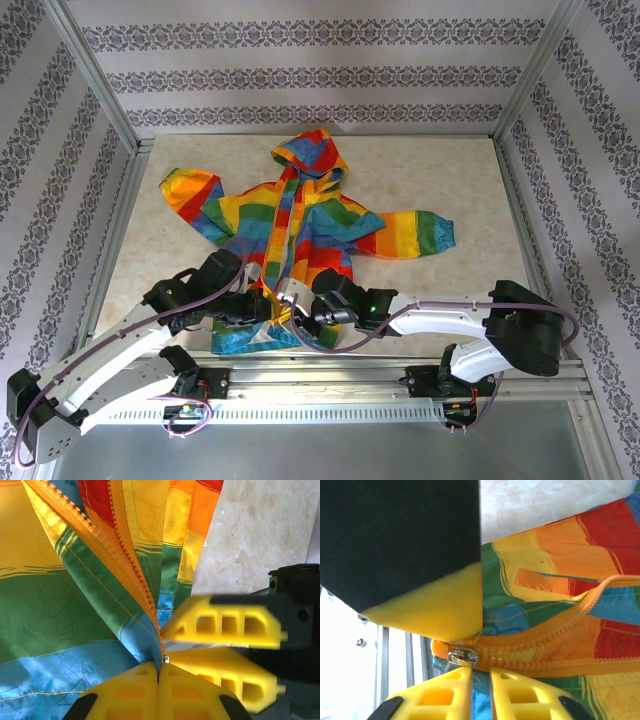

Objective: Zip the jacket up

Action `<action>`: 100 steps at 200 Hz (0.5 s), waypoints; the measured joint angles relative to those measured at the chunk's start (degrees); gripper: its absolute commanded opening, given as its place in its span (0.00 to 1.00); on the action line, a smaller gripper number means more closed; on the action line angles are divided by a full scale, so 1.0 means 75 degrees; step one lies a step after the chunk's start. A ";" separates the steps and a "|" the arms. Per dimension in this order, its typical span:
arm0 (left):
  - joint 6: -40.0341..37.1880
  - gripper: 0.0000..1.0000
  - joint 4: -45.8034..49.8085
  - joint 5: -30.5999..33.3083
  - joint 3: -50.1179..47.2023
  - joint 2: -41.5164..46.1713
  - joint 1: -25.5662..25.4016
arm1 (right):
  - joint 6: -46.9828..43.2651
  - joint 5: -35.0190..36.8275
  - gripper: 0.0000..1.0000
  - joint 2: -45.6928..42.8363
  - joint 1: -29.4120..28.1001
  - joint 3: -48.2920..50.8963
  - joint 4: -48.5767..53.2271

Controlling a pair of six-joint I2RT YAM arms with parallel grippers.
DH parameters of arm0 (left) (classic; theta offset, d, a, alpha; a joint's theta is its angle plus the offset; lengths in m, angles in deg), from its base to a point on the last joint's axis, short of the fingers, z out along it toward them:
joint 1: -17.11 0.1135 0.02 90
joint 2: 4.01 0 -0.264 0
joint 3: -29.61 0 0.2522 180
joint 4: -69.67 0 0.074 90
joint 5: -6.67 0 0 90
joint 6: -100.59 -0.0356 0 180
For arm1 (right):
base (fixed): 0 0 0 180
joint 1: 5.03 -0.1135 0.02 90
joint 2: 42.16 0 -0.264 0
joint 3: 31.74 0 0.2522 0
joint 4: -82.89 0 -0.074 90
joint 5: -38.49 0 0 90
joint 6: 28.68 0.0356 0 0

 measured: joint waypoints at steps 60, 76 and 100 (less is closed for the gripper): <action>0.0000 0.00 0.0035 0.0000 0.0000 0.0015 0.0000 | -0.0152 0.0192 0.47 -0.0050 -0.0335 0.0111 -0.0026; 0.0000 0.00 0.0055 -0.0003 0.0029 0.0012 0.0000 | -0.0152 0.0321 0.43 -0.0006 -0.0367 0.0108 -0.0041; 0.0000 0.00 0.0067 0.0000 0.0087 0.0015 0.0000 | -0.0143 0.0580 0.35 0.0131 -0.0364 0.0102 -0.0128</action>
